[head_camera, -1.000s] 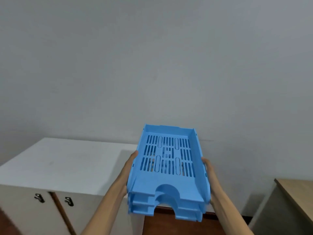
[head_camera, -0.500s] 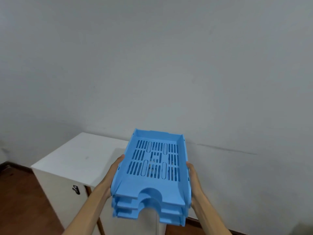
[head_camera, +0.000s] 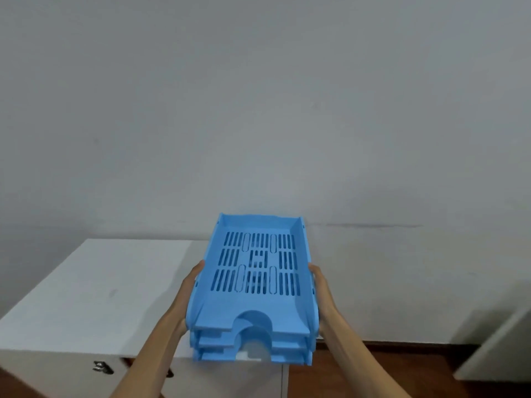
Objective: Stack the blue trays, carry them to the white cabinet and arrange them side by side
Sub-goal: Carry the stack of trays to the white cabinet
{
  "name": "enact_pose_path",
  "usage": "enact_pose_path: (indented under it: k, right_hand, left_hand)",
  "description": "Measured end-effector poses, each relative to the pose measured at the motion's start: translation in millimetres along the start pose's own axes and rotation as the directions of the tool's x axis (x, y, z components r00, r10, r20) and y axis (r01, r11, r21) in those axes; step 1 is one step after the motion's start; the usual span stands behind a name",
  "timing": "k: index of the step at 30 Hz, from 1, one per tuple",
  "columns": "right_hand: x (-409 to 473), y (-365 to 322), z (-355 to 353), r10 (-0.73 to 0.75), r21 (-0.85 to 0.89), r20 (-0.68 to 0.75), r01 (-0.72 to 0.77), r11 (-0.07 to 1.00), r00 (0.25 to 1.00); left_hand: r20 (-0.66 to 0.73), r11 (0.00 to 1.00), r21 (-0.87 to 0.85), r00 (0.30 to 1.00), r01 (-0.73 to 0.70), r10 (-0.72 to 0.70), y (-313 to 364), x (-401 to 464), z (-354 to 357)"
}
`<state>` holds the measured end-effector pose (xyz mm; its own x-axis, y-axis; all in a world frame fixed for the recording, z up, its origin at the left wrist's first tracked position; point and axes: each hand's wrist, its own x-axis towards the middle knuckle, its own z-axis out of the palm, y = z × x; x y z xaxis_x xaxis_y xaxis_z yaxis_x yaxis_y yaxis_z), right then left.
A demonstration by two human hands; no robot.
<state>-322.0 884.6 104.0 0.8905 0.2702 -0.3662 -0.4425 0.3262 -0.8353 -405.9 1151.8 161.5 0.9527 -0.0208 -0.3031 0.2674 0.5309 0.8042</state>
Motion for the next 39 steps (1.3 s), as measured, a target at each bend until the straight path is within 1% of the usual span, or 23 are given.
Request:
enact_pose_path:
  k: [2,7,11,16,23,28,36,39]
  right_hand:
    - [6.2,0.9,5.5,-0.003,-0.026,-0.021,0.002,1.000,1.000]
    - [20.5,3.9,16.7,-0.006,-0.067,-0.037,0.003,0.998,0.999]
    - [26.1,7.8,16.9,-0.015,-0.065,-0.019,0.014,0.998,1.000]
    - [28.0,10.9,22.5,-0.020,-0.098,-0.057,0.014,0.995,0.998]
    - [29.1,21.7,26.0,-0.001,-0.021,-0.090,-0.001,1.000,0.996]
    - [32.0,15.9,29.6,0.008,-0.094,-0.095,-0.017,0.995,0.995]
    - [33.0,2.9,33.3,0.025,-0.117,-0.084,-0.035,0.992,0.996]
    - [33.2,-0.4,30.6,0.047,-0.193,-0.155,-0.077,0.978,0.987]
  left_hand:
    - [0.005,1.000,0.000,1.000,0.027,-0.027,2.9,9.1,-10.6]
    - [-0.003,1.000,0.018,1.000,0.024,-0.024,8.4,21.0,-27.9]
    - [-0.011,0.999,0.009,0.999,0.052,-0.052,4.9,28.0,-41.2]
    - [-0.002,0.998,0.005,0.998,0.057,-0.057,5.1,29.2,-49.3]
    - [0.007,0.998,-0.010,0.998,0.070,-0.070,9.7,36.4,-54.7]
    - [-0.003,0.996,-0.029,0.997,0.080,-0.081,4.7,44.2,-63.8]
    - [-0.013,0.996,0.038,0.996,0.085,-0.084,8.8,57.1,-70.0]
    - [-0.046,0.991,0.086,0.994,0.099,-0.095,9.2,59.2,-72.0]
